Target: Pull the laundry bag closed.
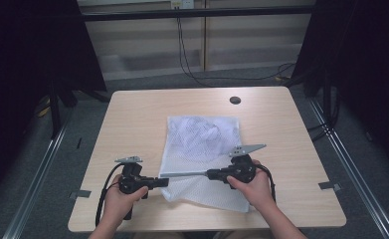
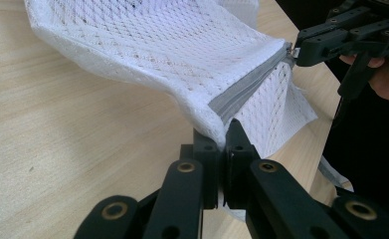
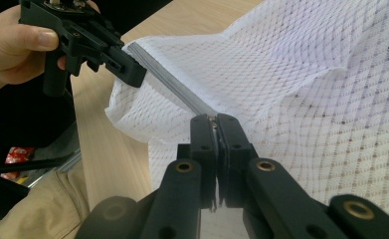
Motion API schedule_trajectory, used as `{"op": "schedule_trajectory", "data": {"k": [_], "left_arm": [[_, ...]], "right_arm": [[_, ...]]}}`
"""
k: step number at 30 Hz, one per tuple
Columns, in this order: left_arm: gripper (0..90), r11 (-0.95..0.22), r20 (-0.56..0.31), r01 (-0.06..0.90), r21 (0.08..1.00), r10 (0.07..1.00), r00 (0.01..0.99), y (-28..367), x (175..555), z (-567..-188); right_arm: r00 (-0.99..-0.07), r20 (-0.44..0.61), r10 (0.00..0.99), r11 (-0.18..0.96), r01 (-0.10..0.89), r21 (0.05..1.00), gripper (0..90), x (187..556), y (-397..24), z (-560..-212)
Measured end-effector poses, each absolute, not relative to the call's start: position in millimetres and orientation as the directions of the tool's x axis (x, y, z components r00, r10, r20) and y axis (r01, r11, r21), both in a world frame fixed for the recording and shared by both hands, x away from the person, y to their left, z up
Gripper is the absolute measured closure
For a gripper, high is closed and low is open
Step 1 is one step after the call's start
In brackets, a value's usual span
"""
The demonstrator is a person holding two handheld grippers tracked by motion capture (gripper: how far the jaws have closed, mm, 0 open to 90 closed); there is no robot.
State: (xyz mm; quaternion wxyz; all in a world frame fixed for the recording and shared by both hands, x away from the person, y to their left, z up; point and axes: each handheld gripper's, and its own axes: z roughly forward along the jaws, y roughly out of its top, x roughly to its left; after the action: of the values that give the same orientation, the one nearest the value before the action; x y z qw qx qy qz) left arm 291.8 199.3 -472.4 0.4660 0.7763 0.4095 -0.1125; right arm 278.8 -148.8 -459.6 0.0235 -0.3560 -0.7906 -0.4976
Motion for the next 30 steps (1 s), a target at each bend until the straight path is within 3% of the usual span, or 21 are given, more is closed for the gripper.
{"op": "schedule_trajectory", "data": {"k": [30], "left_arm": [[87.4, -0.215, -0.558, 0.747, 0.629, 0.545, 0.626, 206, 292, -473]], "right_arm": [[-0.717, 0.412, 0.563, 0.226, 0.612, 0.758, 87.2, 278, -170, -461]]}}
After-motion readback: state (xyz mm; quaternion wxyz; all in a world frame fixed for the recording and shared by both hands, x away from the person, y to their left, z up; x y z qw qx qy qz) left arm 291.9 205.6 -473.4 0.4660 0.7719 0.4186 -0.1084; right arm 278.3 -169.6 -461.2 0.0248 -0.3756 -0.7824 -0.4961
